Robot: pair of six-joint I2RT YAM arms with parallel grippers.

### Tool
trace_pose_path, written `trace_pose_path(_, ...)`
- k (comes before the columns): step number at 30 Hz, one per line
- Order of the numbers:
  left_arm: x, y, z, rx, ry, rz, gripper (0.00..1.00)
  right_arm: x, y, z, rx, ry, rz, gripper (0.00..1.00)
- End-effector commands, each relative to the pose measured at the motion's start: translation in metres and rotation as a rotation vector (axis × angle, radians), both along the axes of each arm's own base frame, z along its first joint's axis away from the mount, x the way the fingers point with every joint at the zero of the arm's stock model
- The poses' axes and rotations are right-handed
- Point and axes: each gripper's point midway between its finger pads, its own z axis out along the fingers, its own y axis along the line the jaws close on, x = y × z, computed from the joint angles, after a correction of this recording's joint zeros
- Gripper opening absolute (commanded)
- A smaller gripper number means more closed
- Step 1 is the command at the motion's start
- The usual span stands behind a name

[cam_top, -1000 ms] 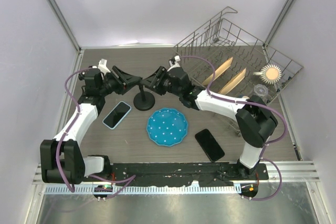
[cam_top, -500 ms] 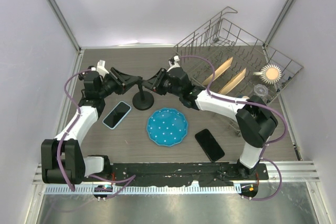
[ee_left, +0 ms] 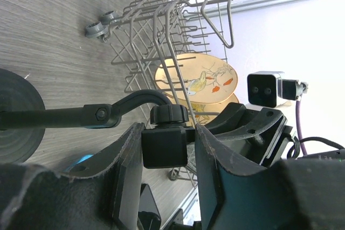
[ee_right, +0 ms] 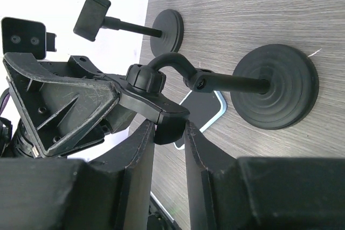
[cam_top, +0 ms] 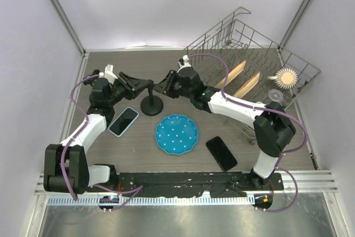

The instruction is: Place the phone on the phone stand

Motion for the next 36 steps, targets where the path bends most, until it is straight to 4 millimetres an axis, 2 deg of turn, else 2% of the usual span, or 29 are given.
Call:
trace_pose_path(1, -0.024, -0.006, -0.073, 0.065, 0.231, -0.02, 0.0, 0.011, -0.001, 0.068, 0.063, -0.171, -0.005, 0.0)
trace_pose_path(5, -0.025, -0.002, -0.083, 0.078, 0.266, 0.004, 0.0, 0.015, 0.001, 0.077, 0.031, -0.195, 0.006, 0.0)
trace_pose_path(6, -0.026, -0.002, -0.084, 0.081, 0.274, 0.008, 0.0, 0.016, 0.001, 0.071, 0.007, -0.181, 0.011, 0.0)
trace_pose_path(8, -0.027, 0.0, -0.089, 0.084, 0.292, 0.016, 0.0, 0.017, 0.003, 0.074, 0.011, -0.187, 0.023, 0.0)
trace_pose_path(9, -0.027, -0.001, -0.09, 0.084, 0.295, 0.014, 0.0, 0.018, 0.003, 0.068, -0.004, -0.172, 0.026, 0.0)
trace_pose_path(11, -0.026, -0.001, -0.09, 0.088, 0.298, 0.004, 0.12, 0.022, 0.0, 0.068, -0.028, -0.162, 0.028, 0.01)
trace_pose_path(12, -0.025, -0.001, -0.086, 0.092, 0.289, 0.003, 0.2, 0.021, -0.001, 0.061, -0.05, -0.143, 0.036, 0.0)
trace_pose_path(13, -0.026, -0.001, -0.086, 0.097, 0.294, -0.001, 0.41, 0.021, 0.0, 0.053, -0.069, -0.13, 0.059, 0.0)
trace_pose_path(14, -0.026, 0.0, -0.081, 0.106, 0.272, -0.001, 0.5, 0.023, 0.003, 0.056, -0.073, -0.133, 0.076, 0.0)
trace_pose_path(16, -0.027, 0.002, -0.075, 0.129, 0.267, 0.004, 0.66, 0.023, 0.002, 0.041, -0.132, -0.098, 0.1, 0.0)
trace_pose_path(17, -0.027, 0.004, -0.072, 0.141, 0.261, 0.01, 0.7, 0.024, 0.003, 0.047, -0.152, -0.128, 0.119, 0.0)
trace_pose_path(21, -0.035, 0.012, -0.06, 0.208, 0.24, 0.007, 0.87, 0.025, -0.002, 0.04, -0.241, -0.131, 0.14, 0.0)
trace_pose_path(23, -0.036, 0.017, -0.057, 0.214, 0.234, 0.012, 0.91, 0.027, -0.003, 0.036, -0.272, -0.134, 0.148, 0.0)
trace_pose_path(24, -0.038, 0.019, -0.052, 0.227, 0.222, 0.014, 0.97, 0.027, -0.003, 0.035, -0.276, -0.133, 0.153, 0.0)
trace_pose_path(31, -0.034, 0.03, -0.027, 0.316, 0.132, 0.031, 1.0, 0.031, -0.007, 0.03, -0.336, -0.131, 0.148, 0.02)
trace_pose_path(36, -0.026, 0.024, -0.007, 0.312, 0.071, -0.004, 1.0, 0.033, -0.014, 0.032, -0.391, -0.154, 0.151, 0.06)
